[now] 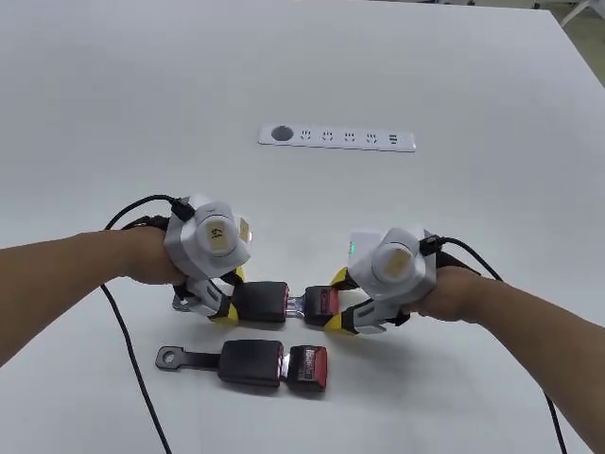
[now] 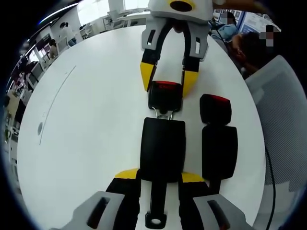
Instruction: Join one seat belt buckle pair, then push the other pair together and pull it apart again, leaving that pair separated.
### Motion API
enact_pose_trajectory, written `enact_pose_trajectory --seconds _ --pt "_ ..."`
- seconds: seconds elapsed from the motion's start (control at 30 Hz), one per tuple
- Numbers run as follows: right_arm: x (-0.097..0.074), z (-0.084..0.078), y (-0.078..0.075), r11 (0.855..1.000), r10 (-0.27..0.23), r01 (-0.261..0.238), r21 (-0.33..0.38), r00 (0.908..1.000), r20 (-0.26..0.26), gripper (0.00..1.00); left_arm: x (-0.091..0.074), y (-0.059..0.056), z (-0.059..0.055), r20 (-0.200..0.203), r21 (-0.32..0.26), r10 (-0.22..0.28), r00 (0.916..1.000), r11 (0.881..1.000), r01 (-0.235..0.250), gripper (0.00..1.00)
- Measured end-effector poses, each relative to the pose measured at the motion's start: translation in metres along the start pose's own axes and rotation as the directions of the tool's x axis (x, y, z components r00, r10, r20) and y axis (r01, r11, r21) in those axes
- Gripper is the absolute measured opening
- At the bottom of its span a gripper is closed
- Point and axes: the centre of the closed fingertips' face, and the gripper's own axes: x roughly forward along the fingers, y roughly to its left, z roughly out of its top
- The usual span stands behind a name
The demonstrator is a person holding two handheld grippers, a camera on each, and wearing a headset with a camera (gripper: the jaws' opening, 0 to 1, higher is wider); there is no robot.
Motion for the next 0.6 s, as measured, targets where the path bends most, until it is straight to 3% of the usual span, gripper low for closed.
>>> enact_pose_trajectory --seconds 0.6 --pt "0.0015 0.0016 0.0002 1.000 -0.012 0.012 -0.002 0.9999 -0.009 0.29 0.0007 -0.0002 -0.0007 -0.012 0.003 0.000 0.9999 1.000 0.000 0.30"
